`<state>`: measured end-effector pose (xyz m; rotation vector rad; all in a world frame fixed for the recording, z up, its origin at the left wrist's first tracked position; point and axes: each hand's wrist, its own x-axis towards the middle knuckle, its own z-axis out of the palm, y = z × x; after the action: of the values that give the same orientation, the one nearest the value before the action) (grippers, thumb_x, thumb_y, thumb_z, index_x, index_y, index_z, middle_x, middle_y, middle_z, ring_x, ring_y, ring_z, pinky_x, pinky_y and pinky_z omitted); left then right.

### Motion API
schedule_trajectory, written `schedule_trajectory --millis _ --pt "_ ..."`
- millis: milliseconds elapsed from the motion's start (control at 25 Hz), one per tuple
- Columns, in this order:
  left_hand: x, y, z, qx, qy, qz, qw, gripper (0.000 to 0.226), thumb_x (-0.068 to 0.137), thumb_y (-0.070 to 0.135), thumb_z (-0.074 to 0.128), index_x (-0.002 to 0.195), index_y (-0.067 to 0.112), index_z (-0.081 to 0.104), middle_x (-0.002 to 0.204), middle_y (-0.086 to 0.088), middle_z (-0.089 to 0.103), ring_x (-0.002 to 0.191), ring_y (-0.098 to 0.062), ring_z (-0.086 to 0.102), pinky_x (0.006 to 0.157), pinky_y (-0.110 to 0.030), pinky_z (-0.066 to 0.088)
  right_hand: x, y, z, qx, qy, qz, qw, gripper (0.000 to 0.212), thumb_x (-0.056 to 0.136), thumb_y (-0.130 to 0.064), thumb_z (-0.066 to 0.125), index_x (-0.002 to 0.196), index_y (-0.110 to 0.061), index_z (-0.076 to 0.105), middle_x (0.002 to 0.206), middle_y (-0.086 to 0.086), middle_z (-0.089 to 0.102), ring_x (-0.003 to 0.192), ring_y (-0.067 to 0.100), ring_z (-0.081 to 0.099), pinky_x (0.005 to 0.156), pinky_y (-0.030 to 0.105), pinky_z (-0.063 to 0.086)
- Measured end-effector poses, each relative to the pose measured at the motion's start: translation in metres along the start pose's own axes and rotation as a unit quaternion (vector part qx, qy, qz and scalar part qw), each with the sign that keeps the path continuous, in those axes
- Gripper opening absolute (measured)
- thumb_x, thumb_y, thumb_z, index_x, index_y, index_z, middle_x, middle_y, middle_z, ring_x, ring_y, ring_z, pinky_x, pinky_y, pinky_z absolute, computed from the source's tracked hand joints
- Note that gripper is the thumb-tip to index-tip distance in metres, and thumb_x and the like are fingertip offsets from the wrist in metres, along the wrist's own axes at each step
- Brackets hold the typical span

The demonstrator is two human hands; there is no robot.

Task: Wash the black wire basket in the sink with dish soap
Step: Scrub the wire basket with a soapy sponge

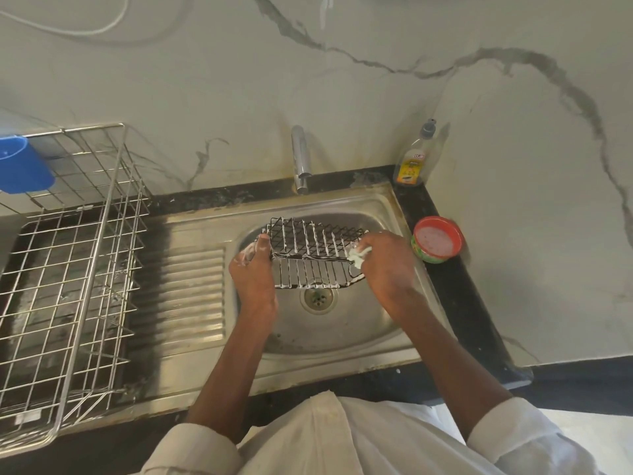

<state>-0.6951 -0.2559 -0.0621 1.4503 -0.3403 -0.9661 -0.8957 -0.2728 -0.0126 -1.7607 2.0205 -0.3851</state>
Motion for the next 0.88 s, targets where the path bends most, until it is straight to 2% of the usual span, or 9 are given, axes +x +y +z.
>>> schedule_trajectory --millis 80,120,200,280,400,480,600,760,880 --pt "0.000 0.002 0.004 0.001 0.000 -0.001 1.000 0.038 0.100 0.020 0.074 0.069 0.026 0.053 0.066 0.011 0.049 0.065 -0.008 0.044 0.073 -0.032 0.045 -0.007 -0.019 0.008 0.122 0.004 -0.066 0.990 0.030 0.087 0.002 0.072 0.105 -0.021 0.080 0.107 -0.001 0.078 0.090 0.010 0.072 0.079 0.023 0.058" --pt "-0.001 0.001 0.006 0.009 -0.014 0.012 1.000 0.038 0.100 0.018 0.073 0.068 0.025 0.053 0.064 0.010 0.047 0.063 -0.009 0.041 0.068 -0.032 0.043 -0.012 -0.037 0.013 0.190 -0.004 -0.121 0.974 0.029 0.085 0.003 0.072 0.101 -0.019 0.081 0.102 -0.003 0.078 0.087 0.006 0.071 0.077 0.019 0.056" --pt "-0.004 0.001 0.009 0.021 -0.049 0.032 0.998 0.036 0.101 0.014 0.069 0.067 0.022 0.057 0.063 0.004 0.049 0.062 -0.011 0.041 0.062 -0.032 0.037 -0.020 -0.067 0.021 0.227 -0.002 -0.223 0.948 0.027 0.082 0.006 0.073 0.095 -0.016 0.082 0.098 -0.003 0.078 0.082 0.003 0.068 0.075 0.011 0.051" --pt "-0.005 0.003 0.010 0.020 -0.064 0.022 0.998 0.026 0.100 0.016 0.072 0.075 0.020 0.065 0.072 -0.005 0.056 0.071 -0.017 0.049 0.071 -0.033 0.043 -0.011 -0.071 0.019 0.232 -0.003 -0.194 0.953 0.026 0.084 0.006 0.075 0.096 -0.016 0.082 0.101 0.000 0.077 0.082 0.007 0.069 0.072 0.011 0.054" --pt "0.001 0.012 0.004 0.012 -0.060 -0.028 0.998 0.003 0.100 0.020 0.074 0.101 0.021 0.072 0.088 0.004 0.067 0.083 -0.010 0.061 0.088 -0.034 0.051 0.015 -0.025 0.009 0.109 -0.005 -0.079 0.991 0.024 0.085 -0.001 0.078 0.103 -0.016 0.080 0.103 0.002 0.078 0.084 0.013 0.071 0.074 0.027 0.060" --pt "0.004 0.016 0.002 0.011 -0.055 -0.049 0.997 0.024 0.100 0.016 0.072 0.124 0.016 0.069 0.095 0.006 0.071 0.086 -0.004 0.064 0.084 -0.025 0.055 0.021 0.001 0.002 0.105 -0.035 -0.053 0.992 0.023 0.089 -0.002 0.072 0.104 -0.017 0.078 0.105 -0.001 0.076 0.094 0.014 0.070 0.078 0.027 0.052" --pt "0.014 0.019 0.007 0.018 -0.041 -0.055 0.997 0.015 0.102 0.011 0.069 0.116 0.007 0.071 0.088 0.006 0.072 0.070 -0.001 0.059 0.060 -0.014 0.049 0.022 -0.002 -0.002 0.158 -0.107 -0.090 0.978 0.021 0.096 -0.002 0.062 0.109 -0.017 0.069 0.107 -0.008 0.066 0.098 0.011 0.061 0.073 0.023 0.045" --pt "0.019 0.037 0.018 0.013 -0.060 -0.078 0.995 0.017 0.097 0.012 0.072 0.108 0.000 0.065 0.078 0.004 0.070 0.074 -0.011 0.057 0.071 -0.028 0.046 0.029 -0.015 -0.006 0.157 -0.155 -0.148 0.964 0.020 0.100 -0.004 0.060 0.105 -0.023 0.060 0.099 -0.020 0.056 0.089 0.004 0.057 0.073 0.030 0.048" --pt "0.018 0.056 0.026 -0.006 -0.041 -0.065 0.997 0.008 0.100 0.006 0.067 0.095 0.007 0.060 0.082 0.003 0.066 0.075 -0.012 0.060 0.072 -0.026 0.053 0.030 -0.024 -0.006 0.191 -0.174 -0.134 0.957 0.015 0.100 -0.008 0.062 0.106 -0.021 0.063 0.098 -0.016 0.061 0.086 0.003 0.058 0.069 0.025 0.042"
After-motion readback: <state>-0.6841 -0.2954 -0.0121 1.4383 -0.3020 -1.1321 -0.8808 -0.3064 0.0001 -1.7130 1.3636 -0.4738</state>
